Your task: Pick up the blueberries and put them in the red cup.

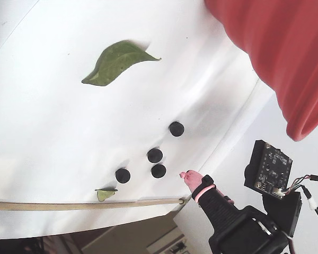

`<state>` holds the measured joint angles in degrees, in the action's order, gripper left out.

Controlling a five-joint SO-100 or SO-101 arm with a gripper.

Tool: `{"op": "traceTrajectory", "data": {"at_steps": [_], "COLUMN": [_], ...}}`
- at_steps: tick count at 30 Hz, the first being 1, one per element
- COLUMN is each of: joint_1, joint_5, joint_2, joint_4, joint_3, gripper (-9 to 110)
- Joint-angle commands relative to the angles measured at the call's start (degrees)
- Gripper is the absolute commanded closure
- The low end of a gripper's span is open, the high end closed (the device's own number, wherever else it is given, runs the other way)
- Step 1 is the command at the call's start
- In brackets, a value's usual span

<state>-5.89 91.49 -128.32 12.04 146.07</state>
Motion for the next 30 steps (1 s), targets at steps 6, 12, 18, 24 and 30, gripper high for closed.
{"op": "traceTrajectory", "data": {"at_steps": [6, 12, 18, 24, 30], "joint_1": [0.97, 1.85, 2.29, 2.81, 2.9], "joint_5": [-0.79, -1.32, -1.76, -2.02, -2.02], "joint_2": [5.27, 7.91, 11.43, 12.92, 16.08], "joint_4": [-5.62, -8.09, -10.81, -12.3, -13.71], "joint_3": [-2.02, -3.25, -5.54, -6.5, -8.53], "gripper": [85, 84, 84, 84, 84]}}
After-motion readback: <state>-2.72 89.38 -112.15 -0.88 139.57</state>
